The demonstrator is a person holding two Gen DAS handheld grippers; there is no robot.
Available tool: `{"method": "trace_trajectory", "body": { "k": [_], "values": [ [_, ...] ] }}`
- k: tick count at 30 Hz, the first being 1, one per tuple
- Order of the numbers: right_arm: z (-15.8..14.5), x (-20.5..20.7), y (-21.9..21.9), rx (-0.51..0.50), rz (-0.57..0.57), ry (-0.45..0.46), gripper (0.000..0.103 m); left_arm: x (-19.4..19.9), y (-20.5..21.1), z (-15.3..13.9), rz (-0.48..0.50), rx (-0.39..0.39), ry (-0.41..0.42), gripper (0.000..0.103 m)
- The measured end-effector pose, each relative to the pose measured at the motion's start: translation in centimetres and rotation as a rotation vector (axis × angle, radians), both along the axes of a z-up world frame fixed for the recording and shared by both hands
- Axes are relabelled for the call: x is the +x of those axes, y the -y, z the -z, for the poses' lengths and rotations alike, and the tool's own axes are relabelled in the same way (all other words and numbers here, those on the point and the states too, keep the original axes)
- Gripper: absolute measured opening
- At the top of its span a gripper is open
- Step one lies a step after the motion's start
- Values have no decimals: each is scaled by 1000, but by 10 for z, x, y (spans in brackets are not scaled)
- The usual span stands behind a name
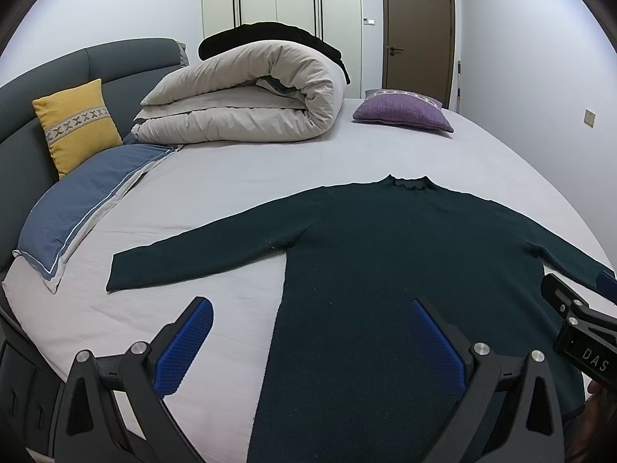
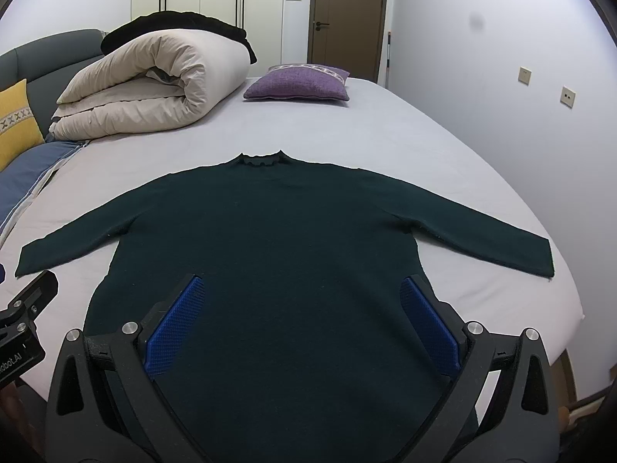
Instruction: Fold small clothes
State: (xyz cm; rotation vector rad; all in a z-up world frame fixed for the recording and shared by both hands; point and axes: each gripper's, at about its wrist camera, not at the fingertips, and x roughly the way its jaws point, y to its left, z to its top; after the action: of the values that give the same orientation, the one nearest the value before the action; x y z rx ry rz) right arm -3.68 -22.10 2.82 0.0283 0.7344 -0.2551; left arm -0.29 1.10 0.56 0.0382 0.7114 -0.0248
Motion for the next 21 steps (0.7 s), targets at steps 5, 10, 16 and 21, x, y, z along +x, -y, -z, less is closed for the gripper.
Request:
{"method": "trace_trajectory", "body": {
  "k": [5, 10, 16, 21],
  "values": [
    [0, -1, -1, 1, 1, -1, 103, -1, -1, 0, 0, 0, 1, 103],
    [0, -2, -3, 3, 0, -2, 103, 0, 1, 1, -1, 0, 1, 103],
    [0, -2, -2, 4, 0, -3, 103, 0, 2, 1, -1, 0, 1, 103],
    [1, -3, -3, 5, 0, -5, 103, -1, -5, -1, -3, -2, 1, 103]
  ]
}}
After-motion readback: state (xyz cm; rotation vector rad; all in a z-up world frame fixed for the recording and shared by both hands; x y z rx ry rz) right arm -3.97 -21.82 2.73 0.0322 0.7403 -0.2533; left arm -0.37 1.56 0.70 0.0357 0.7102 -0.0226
